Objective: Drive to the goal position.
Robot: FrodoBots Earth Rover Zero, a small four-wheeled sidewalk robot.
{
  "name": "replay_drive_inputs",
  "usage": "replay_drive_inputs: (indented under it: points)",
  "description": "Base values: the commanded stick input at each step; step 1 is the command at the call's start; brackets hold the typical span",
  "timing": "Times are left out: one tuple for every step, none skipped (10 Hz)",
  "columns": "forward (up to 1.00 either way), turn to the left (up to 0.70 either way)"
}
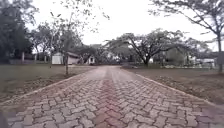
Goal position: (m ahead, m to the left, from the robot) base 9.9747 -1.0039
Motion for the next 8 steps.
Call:
replay_drive_inputs:
  points:
    - [0.7, 0.0]
    - [0.7, 0.0]
    - [0.7, 0.0]
    - [0.7, 0.0]
    - [0.7, 0.0]
    - [0.7, 0.0]
    - [0.7, 0.0]
    - [0.7, 0.0]
